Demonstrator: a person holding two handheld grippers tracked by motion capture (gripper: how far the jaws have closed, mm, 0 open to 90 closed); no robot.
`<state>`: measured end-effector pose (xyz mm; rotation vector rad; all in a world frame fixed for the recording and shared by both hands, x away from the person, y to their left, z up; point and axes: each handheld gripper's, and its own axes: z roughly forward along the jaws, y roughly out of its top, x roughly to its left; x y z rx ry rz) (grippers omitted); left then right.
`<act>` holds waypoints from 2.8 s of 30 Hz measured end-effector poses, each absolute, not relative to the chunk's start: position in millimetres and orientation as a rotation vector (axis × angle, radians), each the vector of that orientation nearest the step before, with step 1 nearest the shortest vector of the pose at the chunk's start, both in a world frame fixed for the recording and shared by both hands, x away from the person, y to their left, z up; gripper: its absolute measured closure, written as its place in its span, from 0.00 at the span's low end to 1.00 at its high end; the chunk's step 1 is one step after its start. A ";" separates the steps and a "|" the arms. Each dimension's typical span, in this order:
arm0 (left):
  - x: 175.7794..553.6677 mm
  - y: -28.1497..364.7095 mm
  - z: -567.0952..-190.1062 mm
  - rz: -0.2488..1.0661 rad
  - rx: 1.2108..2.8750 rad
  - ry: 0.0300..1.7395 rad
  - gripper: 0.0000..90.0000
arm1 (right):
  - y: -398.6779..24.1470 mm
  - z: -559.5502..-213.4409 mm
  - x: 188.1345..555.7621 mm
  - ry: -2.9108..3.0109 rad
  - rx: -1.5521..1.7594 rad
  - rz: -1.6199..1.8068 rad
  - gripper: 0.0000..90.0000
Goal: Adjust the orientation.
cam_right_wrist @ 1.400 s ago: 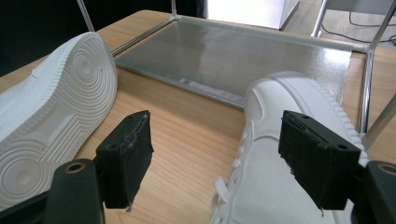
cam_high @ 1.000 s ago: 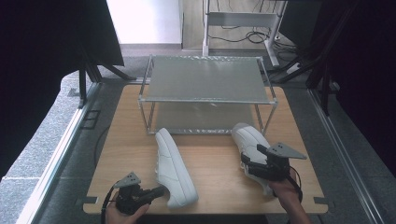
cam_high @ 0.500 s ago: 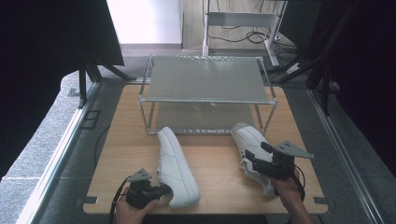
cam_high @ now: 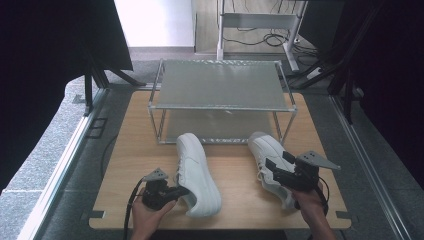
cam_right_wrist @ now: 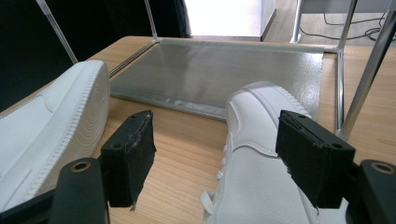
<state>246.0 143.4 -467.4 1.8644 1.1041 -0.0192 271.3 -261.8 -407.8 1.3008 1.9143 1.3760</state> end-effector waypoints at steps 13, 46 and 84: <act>286.1 87.3 -446.0 -0.036 1.982 1.014 1.00 | -270.3 -410.4 270.1 1.888 1.347 1.368 0.32; 277.1 77.0 -462.0 -0.063 2.047 1.031 1.00 | -264.6 -415.9 266.1 1.927 1.372 1.336 0.32; 266.7 162.8 -404.4 0.096 1.736 1.027 0.50 | -256.0 -406.0 264.5 2.051 1.221 1.284 0.34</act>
